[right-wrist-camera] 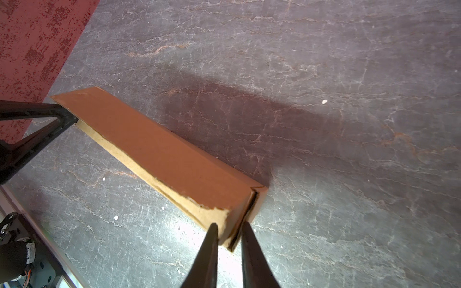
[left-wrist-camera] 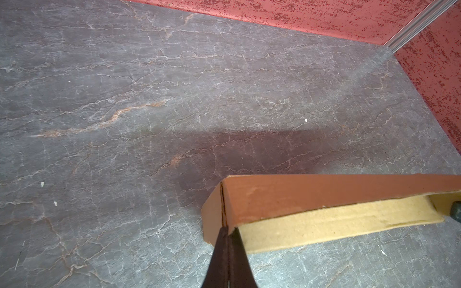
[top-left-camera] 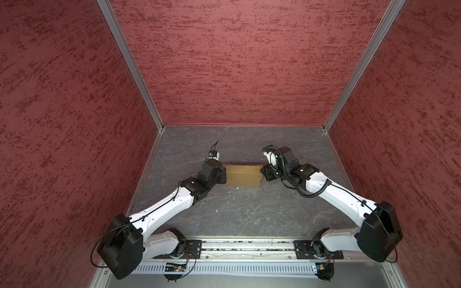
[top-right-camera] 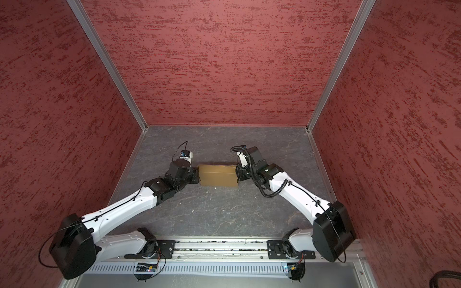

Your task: Fold the paper box

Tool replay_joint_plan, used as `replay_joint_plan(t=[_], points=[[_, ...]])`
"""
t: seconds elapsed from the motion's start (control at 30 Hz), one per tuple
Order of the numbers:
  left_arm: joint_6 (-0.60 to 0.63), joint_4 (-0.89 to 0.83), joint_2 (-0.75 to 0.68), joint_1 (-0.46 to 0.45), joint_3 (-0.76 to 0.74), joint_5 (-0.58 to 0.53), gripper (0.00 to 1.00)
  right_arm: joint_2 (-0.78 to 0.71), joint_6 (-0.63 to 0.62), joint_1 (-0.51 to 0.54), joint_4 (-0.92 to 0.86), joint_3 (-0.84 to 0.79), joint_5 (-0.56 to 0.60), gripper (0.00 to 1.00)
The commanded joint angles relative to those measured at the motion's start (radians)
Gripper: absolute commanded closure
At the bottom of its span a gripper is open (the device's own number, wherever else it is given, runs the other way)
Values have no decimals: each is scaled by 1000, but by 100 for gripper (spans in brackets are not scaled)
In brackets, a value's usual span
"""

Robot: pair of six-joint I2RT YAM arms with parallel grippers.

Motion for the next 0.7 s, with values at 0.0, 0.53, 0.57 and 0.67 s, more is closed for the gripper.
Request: replay_joint_plan(t=[0.0,0.53,0.57,0.67], points=[[-2,-60,0,-8,-31,12,100,-25,8,5,-13,12,32,81],[-2,-60,6,-10,-29,10,100,-29,2,5,-13,8,31,81],[-2,-60,6,-12,-28,11,100,-31,1,5,-13,8,32,81],[-1,-59,9,-11,-26,10,100,-31,-1,5,-12,7,31,81]])
